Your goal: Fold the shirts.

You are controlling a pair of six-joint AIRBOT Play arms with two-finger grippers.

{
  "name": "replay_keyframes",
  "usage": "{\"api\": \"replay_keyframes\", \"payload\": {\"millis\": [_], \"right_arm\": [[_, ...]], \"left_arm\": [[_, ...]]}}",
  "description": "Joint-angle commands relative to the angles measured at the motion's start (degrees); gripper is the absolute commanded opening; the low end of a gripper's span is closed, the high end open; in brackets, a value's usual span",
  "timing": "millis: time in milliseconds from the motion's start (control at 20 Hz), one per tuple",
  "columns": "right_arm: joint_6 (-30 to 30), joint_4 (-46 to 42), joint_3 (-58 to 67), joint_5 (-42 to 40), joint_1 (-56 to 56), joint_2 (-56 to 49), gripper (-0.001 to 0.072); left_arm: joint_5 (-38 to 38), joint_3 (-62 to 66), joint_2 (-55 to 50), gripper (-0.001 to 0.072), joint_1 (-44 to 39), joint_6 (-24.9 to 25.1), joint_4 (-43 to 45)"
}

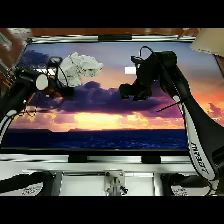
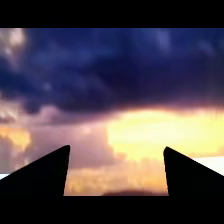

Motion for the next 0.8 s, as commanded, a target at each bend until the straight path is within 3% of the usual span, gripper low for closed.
{"api": "replay_keyframes", "payload": {"millis": [0,250,750], "right_arm": [[-2.21,-3.10,0.00,-2.62,0.04,0.00,0.0580],[-3.37,-2.47,0.00,-1.84,0.07,0.00,0.0580],[-3.15,1.42,0.00,0.42,0.11,0.00,0.0580]], "left_arm": [[5.60,15.13,-11.91,0.0681,7.45,-1.66,-5.35],[4.85,36.92,-33.57,0.0681,13.53,-1.53,-9.07],[3.85,36.74,-41.51,0.0680,15.32,1.62,-5.01]]}}
